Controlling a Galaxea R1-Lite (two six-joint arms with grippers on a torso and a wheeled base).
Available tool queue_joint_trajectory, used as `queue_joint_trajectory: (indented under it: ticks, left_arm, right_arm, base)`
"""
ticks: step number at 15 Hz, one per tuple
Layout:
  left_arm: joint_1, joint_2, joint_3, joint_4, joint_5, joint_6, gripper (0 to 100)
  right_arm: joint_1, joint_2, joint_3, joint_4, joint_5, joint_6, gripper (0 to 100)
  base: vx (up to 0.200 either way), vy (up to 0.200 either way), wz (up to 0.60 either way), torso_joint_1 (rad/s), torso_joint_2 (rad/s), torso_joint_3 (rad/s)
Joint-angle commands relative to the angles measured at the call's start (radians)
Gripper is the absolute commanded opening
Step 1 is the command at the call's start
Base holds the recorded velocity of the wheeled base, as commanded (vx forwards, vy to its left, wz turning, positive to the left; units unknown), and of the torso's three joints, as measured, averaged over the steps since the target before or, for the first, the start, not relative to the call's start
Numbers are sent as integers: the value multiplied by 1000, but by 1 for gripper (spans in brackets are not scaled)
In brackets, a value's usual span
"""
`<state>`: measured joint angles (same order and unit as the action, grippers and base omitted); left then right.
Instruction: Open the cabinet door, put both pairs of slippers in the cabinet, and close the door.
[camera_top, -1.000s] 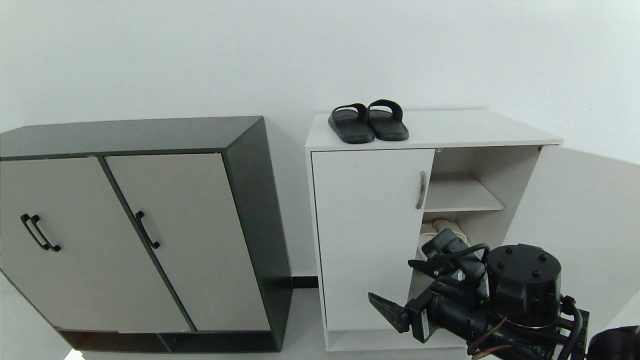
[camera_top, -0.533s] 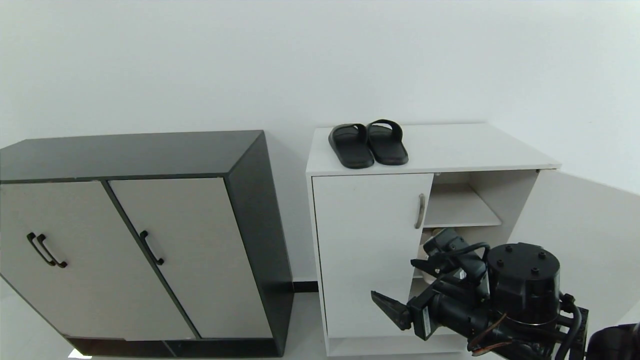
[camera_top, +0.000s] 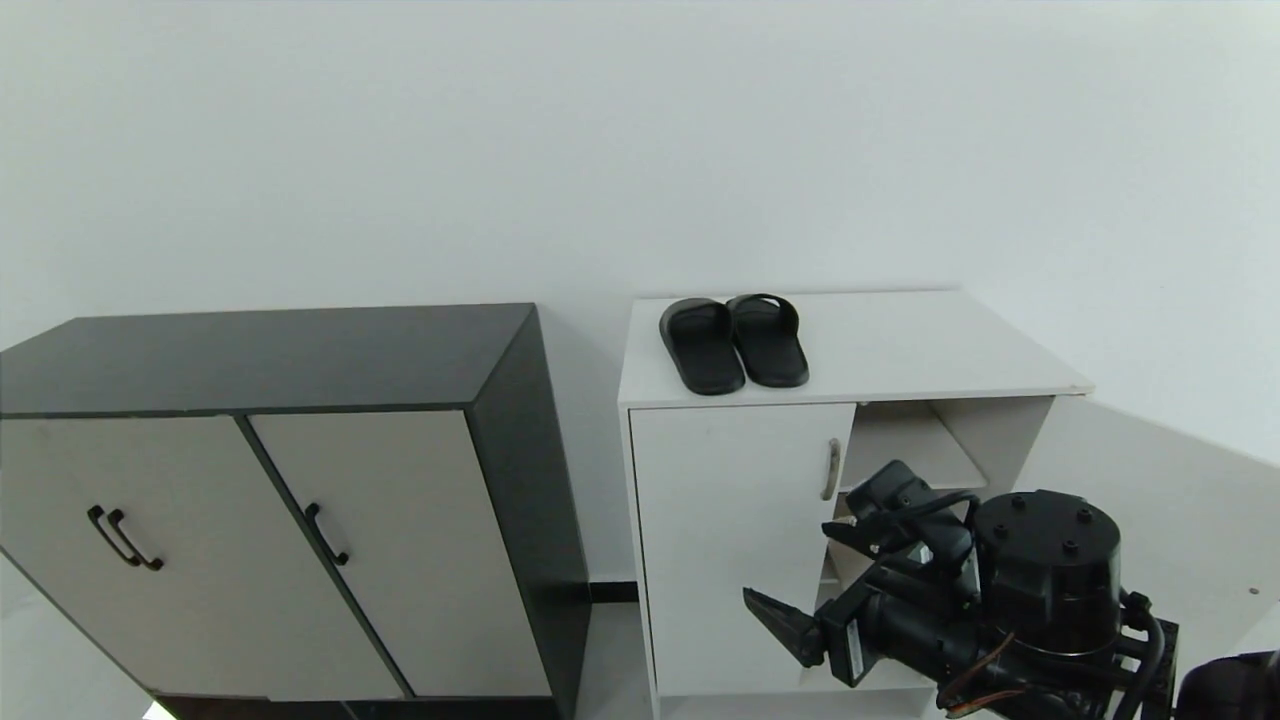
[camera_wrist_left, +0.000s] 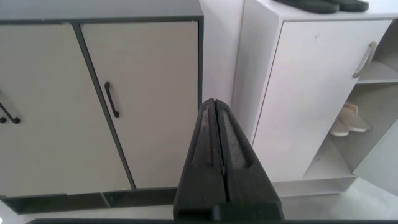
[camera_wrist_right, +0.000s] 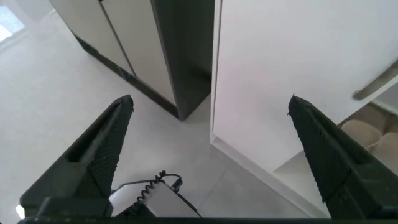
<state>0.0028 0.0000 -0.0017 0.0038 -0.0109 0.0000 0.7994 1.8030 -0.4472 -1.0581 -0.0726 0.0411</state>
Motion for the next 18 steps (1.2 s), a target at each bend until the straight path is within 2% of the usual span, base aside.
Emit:
queue_joint_trajectory:
  ticks: [1, 3, 4, 6, 9, 10, 18]
  left_arm:
    - [0, 0, 0, -1, 0, 0, 0]
    - [0, 0, 0, 1, 0, 2, 0]
    - [0, 0, 0, 1, 0, 3, 0]
    - [0, 0, 0, -1, 0, 6, 0]
    - [0, 2, 0, 1, 0, 6, 0]
    - [0, 2, 0, -1, 0, 6, 0]
    - [0, 0, 0, -1, 0, 3, 0]
  right_arm:
    - [15, -5, 36, -23, -1, -75, 100]
    - [18, 9, 96, -169, -3, -167, 100]
    - [20, 13, 90, -195, -15, -175, 100]
    - [20, 7, -11, -143, -159, -159, 100]
    - [20, -33, -143, 92, -200, 3, 100]
    - [21, -37, -163, 125, -227, 20, 100]
    - [34, -37, -166, 128, -248, 22, 100]
  base:
    - [0, 0, 0, 295, -579, -295]
    - [0, 0, 0, 198, -398, -193]
    - [0, 0, 0, 90, -154, -76]
    - [0, 0, 0, 31, -52, -23]
    - [133, 0, 0, 5, -3, 0]
    - [200, 0, 0, -7, -7, 2]
    - [200, 0, 0, 7, 1, 4]
